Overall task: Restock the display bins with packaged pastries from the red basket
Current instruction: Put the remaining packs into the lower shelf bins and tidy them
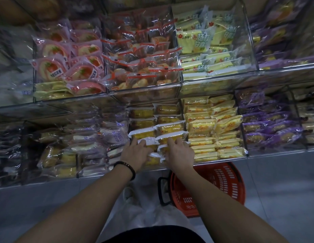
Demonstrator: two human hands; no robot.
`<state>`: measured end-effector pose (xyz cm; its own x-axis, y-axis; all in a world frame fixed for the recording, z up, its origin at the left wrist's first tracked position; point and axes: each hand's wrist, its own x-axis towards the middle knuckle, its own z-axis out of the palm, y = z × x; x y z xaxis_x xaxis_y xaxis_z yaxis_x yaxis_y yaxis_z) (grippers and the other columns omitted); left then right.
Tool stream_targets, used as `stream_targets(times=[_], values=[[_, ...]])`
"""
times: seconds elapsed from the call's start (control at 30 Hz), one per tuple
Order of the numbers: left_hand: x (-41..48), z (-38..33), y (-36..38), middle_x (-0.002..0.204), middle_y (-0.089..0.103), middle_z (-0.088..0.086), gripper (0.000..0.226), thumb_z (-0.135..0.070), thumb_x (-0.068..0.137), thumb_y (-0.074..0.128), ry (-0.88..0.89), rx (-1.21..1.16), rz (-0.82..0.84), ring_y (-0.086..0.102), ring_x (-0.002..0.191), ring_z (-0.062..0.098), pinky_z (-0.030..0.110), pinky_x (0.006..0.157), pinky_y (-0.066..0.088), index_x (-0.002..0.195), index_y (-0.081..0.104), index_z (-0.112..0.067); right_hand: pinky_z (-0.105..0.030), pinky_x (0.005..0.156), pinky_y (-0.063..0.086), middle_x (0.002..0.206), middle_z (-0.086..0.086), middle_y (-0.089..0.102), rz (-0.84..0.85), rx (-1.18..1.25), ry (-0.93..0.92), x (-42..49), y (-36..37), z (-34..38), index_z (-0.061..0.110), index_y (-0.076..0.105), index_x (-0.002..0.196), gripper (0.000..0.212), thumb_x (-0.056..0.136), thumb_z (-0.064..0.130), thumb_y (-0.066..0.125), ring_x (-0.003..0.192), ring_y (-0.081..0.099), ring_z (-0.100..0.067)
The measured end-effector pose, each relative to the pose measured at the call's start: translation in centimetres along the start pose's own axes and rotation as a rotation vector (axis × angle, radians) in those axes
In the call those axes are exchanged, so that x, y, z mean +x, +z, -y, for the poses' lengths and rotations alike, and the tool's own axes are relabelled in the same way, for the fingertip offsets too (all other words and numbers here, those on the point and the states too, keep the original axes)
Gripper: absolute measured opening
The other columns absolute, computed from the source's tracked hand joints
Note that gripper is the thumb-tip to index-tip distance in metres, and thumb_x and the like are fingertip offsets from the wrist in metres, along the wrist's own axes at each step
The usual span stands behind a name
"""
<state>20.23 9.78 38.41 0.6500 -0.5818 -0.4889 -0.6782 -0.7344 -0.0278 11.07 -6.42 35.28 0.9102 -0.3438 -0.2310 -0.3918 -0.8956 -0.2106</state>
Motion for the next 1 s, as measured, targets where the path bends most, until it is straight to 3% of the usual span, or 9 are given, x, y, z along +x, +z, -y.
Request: stream_targets(times=[0.23, 0.4, 0.5, 0.63, 0.77, 1.0], values=[[1.4, 0.3, -0.5, 0.136, 0.055, 0.0, 0.032, -0.044, 0.107, 0.047, -0.021, -0.057, 0.043, 0.042, 0.129, 0.03, 0.047, 0.103, 0.039, 0.137, 0.058, -0.042, -0.037, 0.061, 0.056, 0.101, -0.004, 0.062, -0.029, 0.035, -0.069, -0.5, 0.3, -1.3, 0.023, 0.056, 0.12, 0.042, 0.086, 0.038, 0.076, 0.085, 0.066, -0.027], [0.0, 0.0, 0.4, 0.132, 0.055, -0.001, 0.03, -0.045, 0.108, 0.043, -0.029, -0.056, -0.076, 0.046, 0.123, 0.029, 0.044, 0.104, 0.037, 0.135, 0.056, -0.04, -0.038, 0.065, 0.056, 0.102, -0.003, 0.06, -0.027, 0.101, -0.048, -1.3, 0.2, -1.9, 0.023, 0.055, 0.115, 0.039, 0.089, 0.046, 0.074, 0.089, 0.063, -0.025], [-0.7, 0.0, 1.6, 0.128, 0.061, -0.003, 0.034, -0.044, 0.102, 0.056, -0.074, -0.181, -0.183, 0.053, 0.114, 0.027, 0.041, 0.095, 0.045, 0.137, 0.052, -0.04, -0.038, 0.069, 0.057, 0.108, -0.003, 0.059, 0.008, 0.154, -0.036, -1.5, 0.2, -1.9, 0.024, 0.054, 0.121, 0.042, 0.091, 0.047, 0.072, 0.097, 0.062, -0.026], [-1.3, 0.0, 2.2, 0.112, 0.058, -0.002, 0.03, -0.04, 0.09, 0.077, -0.112, -0.273, -0.31, 0.056, 0.1, 0.024, 0.038, 0.08, 0.051, 0.112, 0.058, -0.032, -0.039, 0.08, 0.056, 0.123, -0.004, 0.055, 0.074, 0.255, -0.055, -2.1, 0.1, -2.5, 0.024, 0.047, 0.136, 0.052, 0.093, 0.043, 0.068, 0.114, 0.055, -0.025], [-2.2, -0.2, 2.2, 0.111, 0.054, -0.003, 0.038, -0.038, 0.081, 0.084, -0.092, -0.286, -0.401, 0.05, 0.1, 0.022, 0.037, 0.082, 0.049, 0.111, 0.061, -0.032, -0.037, 0.084, 0.057, 0.129, -0.002, 0.056, 0.04, 0.331, -0.05, -3.7, -0.2, -3.2, 0.024, 0.042, 0.143, 0.056, 0.093, 0.034, 0.066, 0.117, 0.055, -0.022], [-4.8, -0.9, 4.2, 0.093, 0.059, -0.006, 0.025, -0.029, 0.084, 0.079, 0.06, -0.329, -0.439, 0.057, 0.084, 0.021, 0.036, 0.071, 0.048, 0.097, 0.058, -0.026, -0.036, 0.073, 0.052, 0.106, 0.003, 0.058, 0.021, 0.355, 0.019, -5.8, -0.4, -3.2, 0.024, 0.056, 0.107, 0.017, 0.093, 0.032, 0.062, 0.098, 0.058, -0.019]])
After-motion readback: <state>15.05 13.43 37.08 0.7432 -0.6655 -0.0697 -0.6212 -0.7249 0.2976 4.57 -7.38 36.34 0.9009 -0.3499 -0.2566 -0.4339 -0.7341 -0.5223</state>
